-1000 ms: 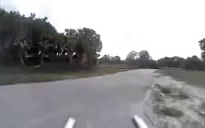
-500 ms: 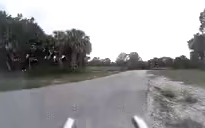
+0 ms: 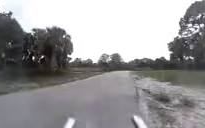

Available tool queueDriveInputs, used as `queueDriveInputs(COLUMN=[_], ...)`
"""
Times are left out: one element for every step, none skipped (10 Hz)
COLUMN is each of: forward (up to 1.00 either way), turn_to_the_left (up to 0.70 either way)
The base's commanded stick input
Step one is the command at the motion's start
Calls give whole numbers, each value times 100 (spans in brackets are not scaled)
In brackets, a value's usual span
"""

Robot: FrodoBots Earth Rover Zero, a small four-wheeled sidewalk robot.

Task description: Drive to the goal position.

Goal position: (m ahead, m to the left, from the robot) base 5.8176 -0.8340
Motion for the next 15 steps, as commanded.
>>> queueDriveInputs(forward=[85,85,85,85,85,85,85,85,85,85,85,85,85,85,85], turn_to_the_left=[0,0,0,0,0,0,0,0,0,0,0,0,0,0,0])
